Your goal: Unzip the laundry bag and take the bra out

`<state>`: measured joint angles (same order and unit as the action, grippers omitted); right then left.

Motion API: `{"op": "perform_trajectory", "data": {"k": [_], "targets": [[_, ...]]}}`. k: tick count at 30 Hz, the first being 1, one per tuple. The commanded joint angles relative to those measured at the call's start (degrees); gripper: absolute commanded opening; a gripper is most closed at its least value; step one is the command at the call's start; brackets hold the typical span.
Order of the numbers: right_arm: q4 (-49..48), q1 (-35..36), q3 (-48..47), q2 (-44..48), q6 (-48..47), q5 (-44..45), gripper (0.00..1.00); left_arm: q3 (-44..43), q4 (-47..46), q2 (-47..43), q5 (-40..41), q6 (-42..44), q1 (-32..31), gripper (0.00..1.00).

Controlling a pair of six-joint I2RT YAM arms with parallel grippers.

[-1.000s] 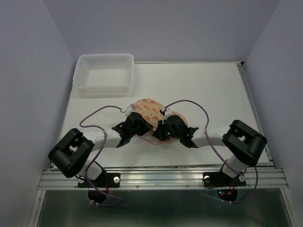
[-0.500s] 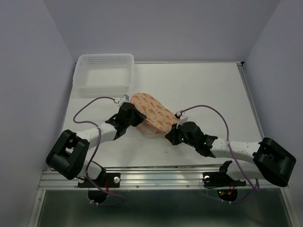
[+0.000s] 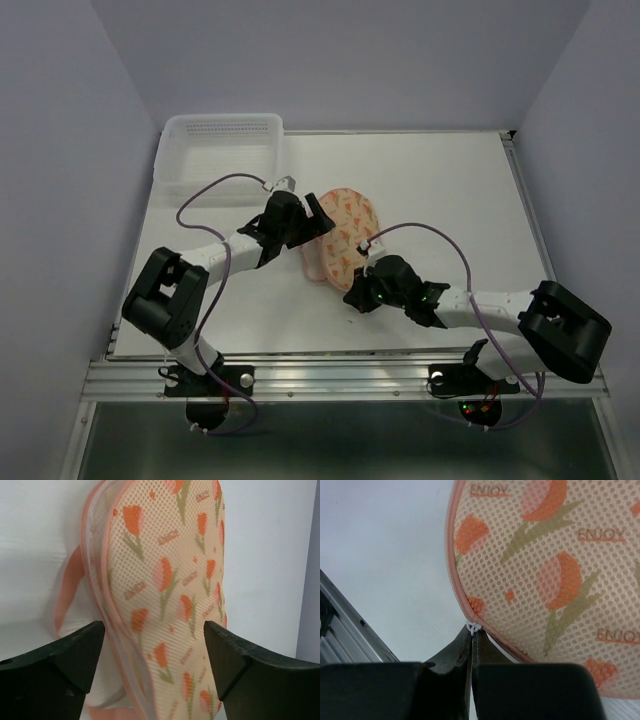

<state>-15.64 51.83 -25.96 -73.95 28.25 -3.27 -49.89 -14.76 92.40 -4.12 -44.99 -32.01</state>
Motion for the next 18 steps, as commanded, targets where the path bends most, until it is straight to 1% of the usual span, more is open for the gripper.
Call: {"op": "perform_trajectory", "data": {"k": [1, 4, 5, 7, 8, 10, 11, 12, 13, 16, 17, 18], "targets": [[-3.95, 0.46, -5.84, -4.35, -0.39, -3.76, 0.01, 1.80, 0.35, -6.78, 0.87, 0.08, 0.37, 0.95], [-5.98, 0.46, -8.49, -8.92, 0.05, -4.11, 0.01, 7.33, 0.53, -12.93, 1.04, -2.90, 0.28, 0.95], [-7.03, 0.46, -10.15, -10.84, 0.49, -4.55, 0.01, 10.05, 0.70, -16.34, 1.48, -4.13, -0.07, 0.95], [-7.91, 0.46, -11.48, -12.51, 0.93, -4.47, 0.01, 12.87, 0.96, -19.79, 2.36, -5.71, -0.77, 0.95], [-8.61, 0.46, -12.62, -13.23, 1.19, -4.47, 0.01, 15.41, 1.05, -22.93, 3.32, -7.46, -1.73, 0.94], [-9.14, 0.46, -13.68, -15.33, 1.63, -4.73, 0.01, 17.71, 1.05, -25.50, 3.50, -9.32, -3.14, 0.92], [-9.49, 0.46, -14.38, -15.87, 1.81, -4.82, 0.01, 19.46, 0.71, -26.73, 5.68, -10.11, -3.84, 0.90], [-10.02, 0.46, -14.56, -16.48, 1.98, -5.08, 0.01, 20.17, 0.53, -27.01, 5.88, -11.25, -5.24, 0.89], [-10.20, 0.46, -14.82, -17.36, 2.07, -5.34, 0.01, 20.62, 0.18, -26.57, 5.79, -11.61, -5.69, 0.85], [-10.90, 0.46, -15.18, -18.33, 2.60, -5.78, 0.01, 21.24, -2.19, -24.56, 5.53, -12.40, -6.40, 0.79], [-10.99, 0.46, -15.18, -18.51, 2.69, -5.96, 0.01, 21.06, -2.81, -22.90, 5.18, -12.49, -6.57, 0.75], [-11.08, 0.46, -15.09, -18.86, 2.86, -5.96, 0.01, 20.28, -4.03, -21.75, 5.00, -12.49, -6.84, 0.73]]}}
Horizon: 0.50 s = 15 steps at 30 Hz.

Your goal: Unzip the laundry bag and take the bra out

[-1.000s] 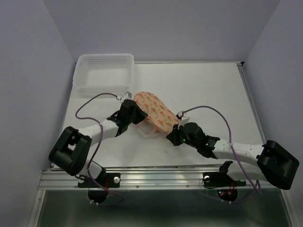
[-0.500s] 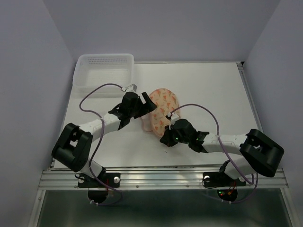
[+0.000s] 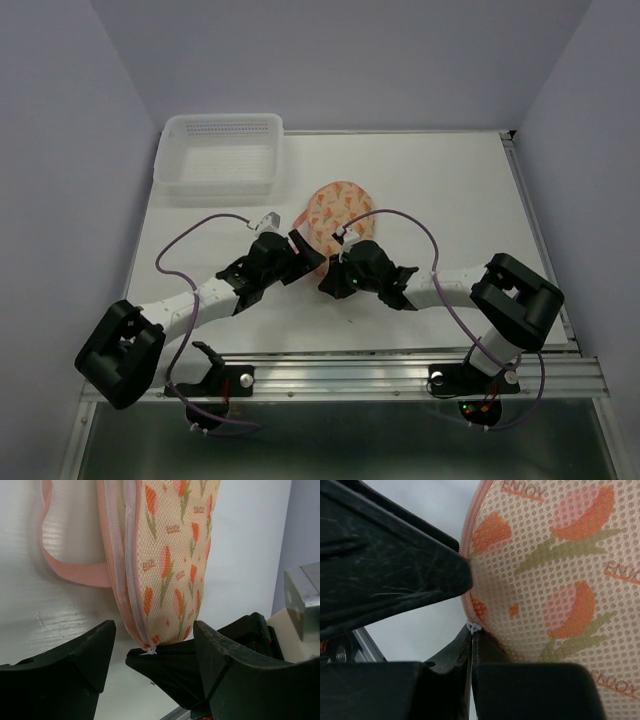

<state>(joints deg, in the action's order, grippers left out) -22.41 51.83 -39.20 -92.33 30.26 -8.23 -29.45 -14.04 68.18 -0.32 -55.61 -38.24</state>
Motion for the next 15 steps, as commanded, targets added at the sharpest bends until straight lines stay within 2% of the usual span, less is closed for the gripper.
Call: {"op": "perform_trajectory", "data": {"k": [1, 4, 5, 7, 8, 9, 15], "targets": [[-4.30, 0.46, -1.67, -0.39, 0.85, -0.83, 0.01, -1.56, -5.37, 4.74, 1.11, -1.60, -1.13, 0.68], [-4.30, 0.46, -0.18, 0.31, 1.03, -0.12, 0.01, -3.59, -5.56, 8.10, 0.58, -0.90, -1.57, 0.52], [-4.30, 0.46, 0.35, 0.66, 1.03, 0.58, 0.01, -3.86, -5.73, 9.24, 0.58, -0.99, -1.66, 0.36], [-4.22, 0.46, 2.19, 1.80, 1.12, 1.80, 0.01, -3.25, -7.22, 9.34, 1.10, -1.25, -1.66, 0.18], [-4.13, 0.46, 2.89, 2.42, 1.12, 2.16, 0.01, -3.07, -7.31, 9.25, 1.80, -1.25, -1.66, 0.04], [-3.87, 0.46, 3.68, 3.03, 1.12, 2.69, 0.01, -3.15, -7.14, 9.34, 1.99, -0.73, -1.58, 0.00], [0.25, 0.46, 10.36, 10.14, 1.20, 5.50, 0.01, -5.53, -5.12, 11.18, 1.81, 3.83, 0.26, 0.00]]}}
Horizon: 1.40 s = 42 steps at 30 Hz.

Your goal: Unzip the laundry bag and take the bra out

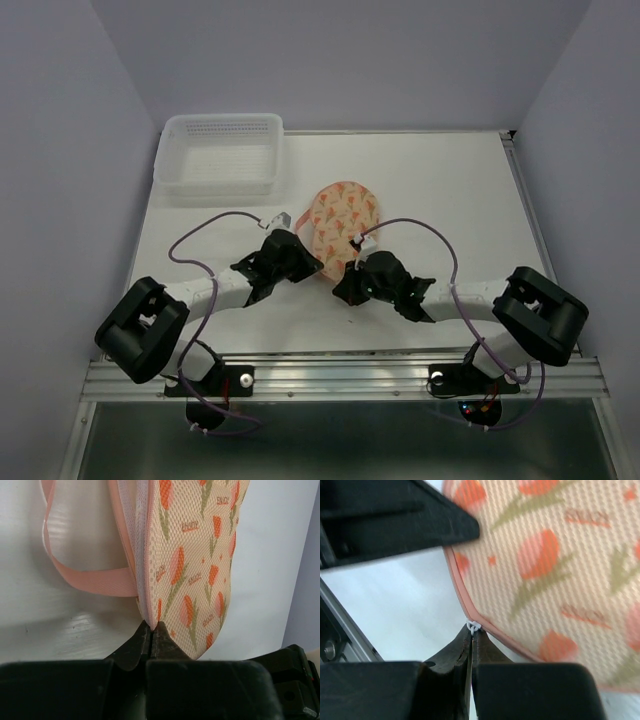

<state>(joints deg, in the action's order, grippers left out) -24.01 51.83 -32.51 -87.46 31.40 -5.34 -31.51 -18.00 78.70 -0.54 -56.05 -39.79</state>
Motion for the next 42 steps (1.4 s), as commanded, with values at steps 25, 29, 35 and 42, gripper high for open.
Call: {"op": "perform_trajectory", "data": {"k": [25, 29, 35, 42], "targets": [[-2.00, 0.46, -1.14, 3.80, 2.17, 1.48, 0.01, -2.62, 3.31, -8.97, 0.79, 7.63, 5.34, 0.95], [-3.76, 0.46, -3.52, 1.25, 3.05, 1.04, 0.01, 2.58, 3.32, -13.65, 4.22, 3.50, 2.88, 0.96], [-6.93, 0.46, -4.14, -2.62, 4.37, -1.86, 0.01, 4.09, -1.42, -9.55, 4.31, -0.28, -1.60, 0.92], [-7.19, 0.46, -2.91, -2.28, 4.20, -2.04, 0.01, -0.74, -4.85, -0.04, 4.40, -0.20, -4.42, 0.59]]}}
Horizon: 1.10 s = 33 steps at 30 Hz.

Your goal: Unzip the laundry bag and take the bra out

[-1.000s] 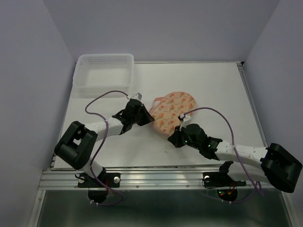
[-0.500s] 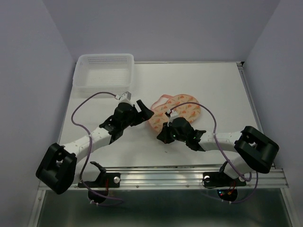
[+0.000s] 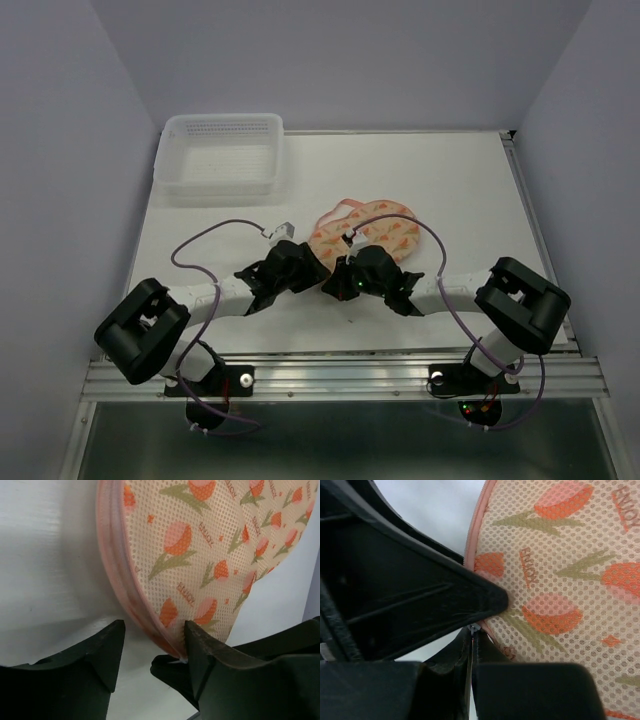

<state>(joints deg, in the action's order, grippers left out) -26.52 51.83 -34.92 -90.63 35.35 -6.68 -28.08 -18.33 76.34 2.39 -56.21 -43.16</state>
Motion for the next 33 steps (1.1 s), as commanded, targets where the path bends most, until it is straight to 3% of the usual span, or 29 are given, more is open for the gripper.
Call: {"op": "perform_trajectory", "data": {"k": [1, 2, 5, 17, 25, 27, 28, 30, 31, 33], "targets": [[-4.59, 0.46, -0.16, 1.33, 0.16, -0.53, 0.01, -4.62, -4.52, 3.02, 1.47, -0.04, -1.05, 0.51], [-4.50, 0.46, 0.20, 2.20, 0.24, -0.27, 0.01, -4.71, -4.52, 3.81, 1.65, 0.04, -1.05, 0.28], [-3.19, 0.46, 2.22, 4.75, -0.37, 0.87, 0.01, -5.06, -3.48, 3.82, 3.13, 0.48, -0.88, 0.00], [10.78, 0.46, 13.73, 21.89, -2.22, 6.33, 0.01, -4.71, 0.31, 1.36, 5.69, 3.29, 2.55, 0.00], [13.60, 0.46, 14.79, 21.99, -2.40, 8.00, 0.02, 0.12, -1.27, -1.27, 4.90, 1.02, 3.43, 0.00], [13.69, 0.46, 13.83, 20.58, -2.48, 7.12, 0.13, 3.01, -3.37, -1.89, 3.50, -0.39, 3.26, 0.00], [13.60, 0.46, 13.30, 20.23, -2.66, 7.12, 0.32, 3.98, -4.08, -2.24, 3.06, -1.09, 2.99, 0.00], [13.69, 0.46, 11.63, 19.97, -2.83, 7.12, 0.52, 6.00, -5.22, -2.94, 2.62, -3.03, 1.59, 0.06], [13.87, 0.46, 11.10, 20.05, -3.10, 7.12, 0.57, 6.45, -5.49, -3.21, 2.53, -3.47, 1.06, 0.09], [15.26, 0.46, 9.17, 20.58, -3.45, 7.55, 0.63, 7.33, -5.67, -3.91, 2.09, -3.91, -0.26, 0.26]]}}
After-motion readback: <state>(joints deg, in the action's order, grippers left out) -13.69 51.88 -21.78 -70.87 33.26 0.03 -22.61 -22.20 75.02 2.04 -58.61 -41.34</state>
